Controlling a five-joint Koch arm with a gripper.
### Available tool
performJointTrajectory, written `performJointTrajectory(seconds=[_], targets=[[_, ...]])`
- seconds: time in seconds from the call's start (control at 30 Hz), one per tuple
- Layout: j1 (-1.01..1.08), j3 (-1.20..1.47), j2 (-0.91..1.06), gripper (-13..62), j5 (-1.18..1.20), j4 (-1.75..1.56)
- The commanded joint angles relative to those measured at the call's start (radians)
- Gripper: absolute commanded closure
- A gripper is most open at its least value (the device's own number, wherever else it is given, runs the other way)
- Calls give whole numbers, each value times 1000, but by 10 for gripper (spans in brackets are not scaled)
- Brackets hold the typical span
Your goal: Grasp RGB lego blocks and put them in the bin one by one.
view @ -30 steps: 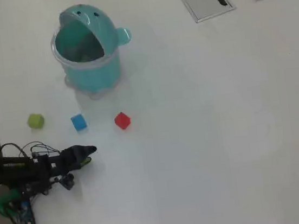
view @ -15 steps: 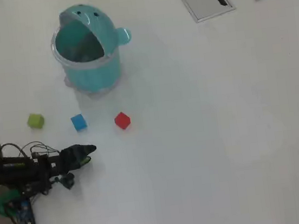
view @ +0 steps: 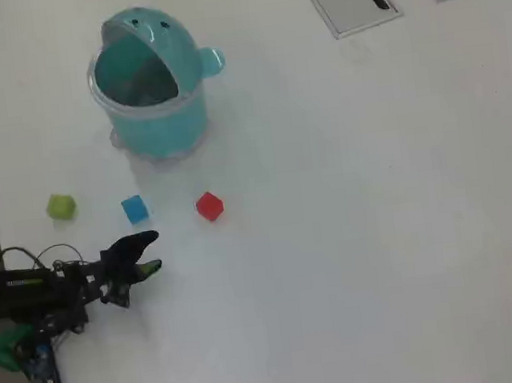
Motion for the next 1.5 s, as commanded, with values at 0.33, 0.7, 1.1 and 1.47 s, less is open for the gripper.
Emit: performJointTrajectory(seconds=[0.33,0.7,1.1,1.47], targets=[[-66,-181,74,179,-469,-250],[-207,-273,69,169,-868,-86],[-190,-460,-183,169,-1062,43],[-164,-614,-512,168,-1098,-17]])
